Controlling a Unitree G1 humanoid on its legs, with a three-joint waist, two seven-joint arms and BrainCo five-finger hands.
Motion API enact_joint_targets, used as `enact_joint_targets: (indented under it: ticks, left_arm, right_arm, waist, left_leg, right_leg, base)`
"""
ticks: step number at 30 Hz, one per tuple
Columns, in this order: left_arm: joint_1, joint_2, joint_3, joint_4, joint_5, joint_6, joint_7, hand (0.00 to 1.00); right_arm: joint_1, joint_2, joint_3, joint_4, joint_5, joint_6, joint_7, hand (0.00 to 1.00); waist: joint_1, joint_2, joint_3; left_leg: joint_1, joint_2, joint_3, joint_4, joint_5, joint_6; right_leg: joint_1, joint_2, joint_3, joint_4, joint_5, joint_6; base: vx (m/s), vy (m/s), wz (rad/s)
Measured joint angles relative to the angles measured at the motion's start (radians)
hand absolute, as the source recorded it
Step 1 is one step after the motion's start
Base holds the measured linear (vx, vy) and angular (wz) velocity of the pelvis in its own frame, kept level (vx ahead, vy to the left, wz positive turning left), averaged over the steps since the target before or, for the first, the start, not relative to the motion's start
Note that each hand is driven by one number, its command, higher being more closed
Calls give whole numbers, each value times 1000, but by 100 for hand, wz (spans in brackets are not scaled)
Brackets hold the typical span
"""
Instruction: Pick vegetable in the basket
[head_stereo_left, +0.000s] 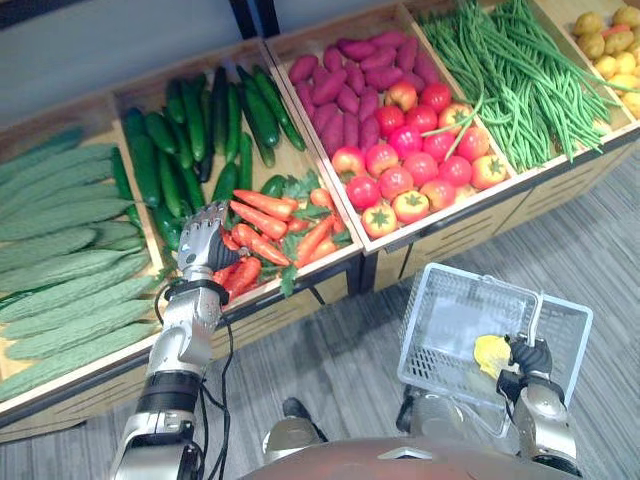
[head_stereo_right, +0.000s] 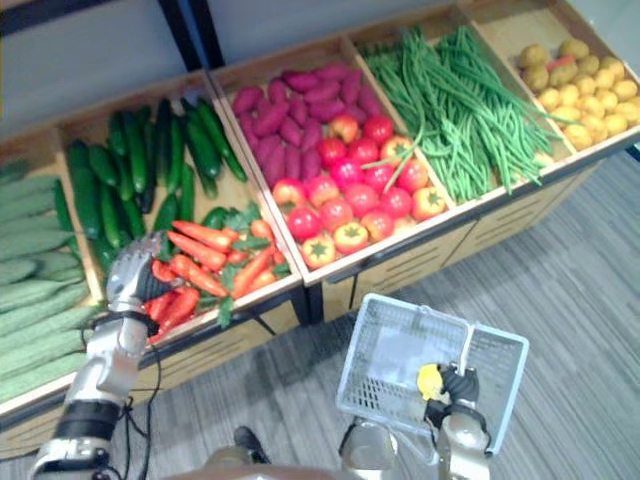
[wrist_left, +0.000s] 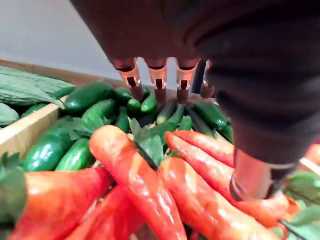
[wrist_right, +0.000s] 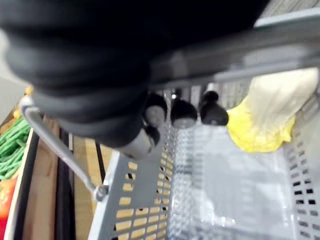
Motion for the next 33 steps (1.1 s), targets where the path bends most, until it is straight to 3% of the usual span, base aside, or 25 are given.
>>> enact_joint_targets:
  ticks: [2,3,12,24,33]
  left_arm:
    - [-36,2,-5,17,-1,0,1,0]
    - [-52,3,-13,28,-1,0,1,100]
    - [-133,71,-45,43,-1,-22,7,100]
    - [-179,96,-89,73,1,-47,-4,100]
    - [-142,179,-23,-3,20,-2,-28,100]
  right_arm:
    - [-13,-8,0,-2,2,0,-3,100]
    - [-20,-8,0,-6,3,0,-4,100]
    - [-48,-9,21,-43,11,-14,-12,100]
    - [-76,-10,41,-44,12,-18,-12,100]
    - [-19,-6,46,-53,12,-19,-1,100]
  waist:
    - [0,1,29]
    - [-4,3,46]
    - [0,-5,83]
    - [-7,1,119]
    - [1,9,112]
  left_leg:
    - [-17,6,10,18,-6,1]
    - [-28,13,10,33,-12,1]
    - [-78,33,38,87,-42,-1]
    - [-67,33,35,98,-53,-1]
    - [7,29,9,84,-55,-3]
  right_leg:
    - [-22,1,12,7,2,-3]
    - [-30,3,22,9,3,-3]
    - [-93,13,55,18,11,2]
    - [-77,8,56,18,14,21]
    - [18,4,30,9,8,28]
  base:
    - [-23,4,-17]
    - [-13,8,-9]
    - [-9,15,-10]
    - [-3,16,0]
    - [4,27,6]
